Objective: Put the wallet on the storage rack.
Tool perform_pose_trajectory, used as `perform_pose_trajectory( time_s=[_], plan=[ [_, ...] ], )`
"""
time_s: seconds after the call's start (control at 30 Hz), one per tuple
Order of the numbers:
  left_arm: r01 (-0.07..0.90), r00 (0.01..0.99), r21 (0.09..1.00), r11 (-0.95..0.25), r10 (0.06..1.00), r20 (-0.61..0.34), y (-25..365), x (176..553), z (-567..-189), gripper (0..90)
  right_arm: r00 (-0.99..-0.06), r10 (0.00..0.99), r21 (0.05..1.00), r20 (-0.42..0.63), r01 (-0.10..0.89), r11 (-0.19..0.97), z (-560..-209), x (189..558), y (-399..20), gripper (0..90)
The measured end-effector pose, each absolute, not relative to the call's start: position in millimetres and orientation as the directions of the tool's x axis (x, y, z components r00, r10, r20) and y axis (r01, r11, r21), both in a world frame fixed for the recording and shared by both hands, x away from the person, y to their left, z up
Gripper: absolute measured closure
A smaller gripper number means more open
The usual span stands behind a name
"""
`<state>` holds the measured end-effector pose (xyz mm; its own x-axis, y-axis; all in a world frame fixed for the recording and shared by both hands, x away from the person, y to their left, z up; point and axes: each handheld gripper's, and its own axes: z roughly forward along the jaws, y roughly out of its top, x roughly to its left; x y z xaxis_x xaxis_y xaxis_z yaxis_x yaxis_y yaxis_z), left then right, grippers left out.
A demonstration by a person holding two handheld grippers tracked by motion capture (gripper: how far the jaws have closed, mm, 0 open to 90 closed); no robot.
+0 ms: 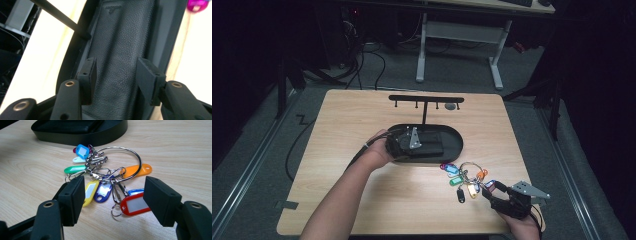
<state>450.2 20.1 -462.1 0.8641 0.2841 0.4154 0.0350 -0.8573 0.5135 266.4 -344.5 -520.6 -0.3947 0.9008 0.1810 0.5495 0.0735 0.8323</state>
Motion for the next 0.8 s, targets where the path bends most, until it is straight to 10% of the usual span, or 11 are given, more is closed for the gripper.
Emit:
perform_pose_trajectory(
  time_s=[0.8],
  plan=[
    [0.189,0.798,0.703,-0.686,0.524,0.297,97.6,367.3,-481.0,51.8,-0.416,0.891,0.803,0.180,0.585,0.111,-513.7,269.4,-337.5,47.4]
  ],
)
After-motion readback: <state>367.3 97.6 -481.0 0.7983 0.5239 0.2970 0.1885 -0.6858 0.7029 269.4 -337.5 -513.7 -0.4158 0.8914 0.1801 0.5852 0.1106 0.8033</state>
